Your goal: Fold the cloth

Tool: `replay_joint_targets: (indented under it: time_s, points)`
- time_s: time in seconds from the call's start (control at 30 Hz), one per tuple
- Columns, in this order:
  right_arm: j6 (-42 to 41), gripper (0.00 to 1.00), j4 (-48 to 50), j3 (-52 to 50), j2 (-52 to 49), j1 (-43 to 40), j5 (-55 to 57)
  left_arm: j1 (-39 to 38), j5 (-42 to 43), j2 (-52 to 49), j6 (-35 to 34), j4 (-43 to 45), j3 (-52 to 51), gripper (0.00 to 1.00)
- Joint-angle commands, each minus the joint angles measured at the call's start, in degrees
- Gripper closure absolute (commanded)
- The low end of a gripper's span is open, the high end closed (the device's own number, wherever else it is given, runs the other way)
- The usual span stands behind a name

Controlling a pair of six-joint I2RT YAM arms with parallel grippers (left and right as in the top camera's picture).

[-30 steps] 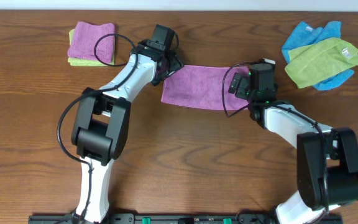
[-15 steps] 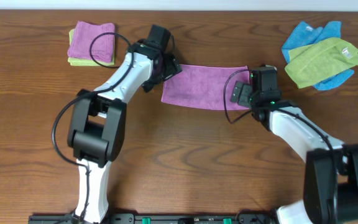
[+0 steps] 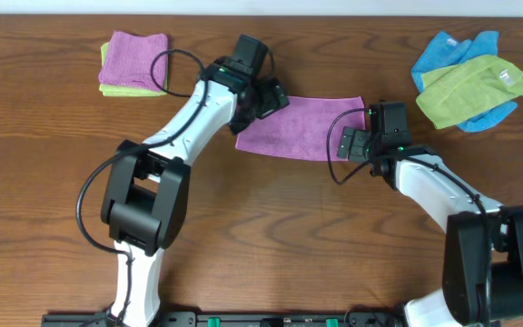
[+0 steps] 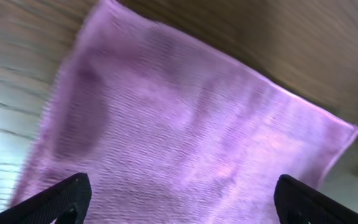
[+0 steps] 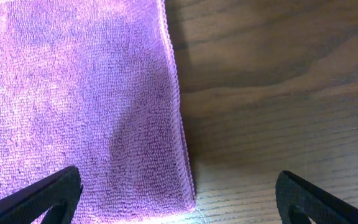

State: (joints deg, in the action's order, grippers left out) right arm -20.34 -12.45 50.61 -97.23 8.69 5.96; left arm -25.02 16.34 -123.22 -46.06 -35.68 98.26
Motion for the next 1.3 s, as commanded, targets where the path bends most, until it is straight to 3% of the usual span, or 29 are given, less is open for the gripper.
replay_joint_targets:
  time_s: [0.0, 0.13, 0.43, 0.9, 1.03, 1.27]
  points:
    - [0.7, 0.01, -0.2, 0.3, -0.6, -0.9, -0.4, -0.1, -0.4, 0.7, -0.8, -0.4, 0.9, 0.05]
    - [1.2, 0.01, 0.7, 0.3, -1.2, -0.9, -0.9, -0.4, -4.8, -1.0, -0.2, -0.3, 0.9, 0.04]
    - [2.5, 0.01, 6.3, 0.3, -4.9, -1.6, -3.4, -0.6, -5.5, -5.8, 0.8, 5.7, 0.9, 0.04]
    - [1.9, 0.01, 11.8, 0.4, -11.0, -2.4, -9.1, -0.9, -5.8, -7.7, 0.9, 3.7, 0.9, 0.05]
    - [0.4, 0.22, 12.3, 0.4, -11.8, -1.8, -11.7, -1.3, -5.6, -7.7, 0.9, 0.3, 0.9, 0.05]
    - [0.4, 0.27, 11.6, 0.4, -11.8, -0.3, -12.9, -1.4, -2.7, -7.7, 0.9, -1.0, 0.9, 0.05]
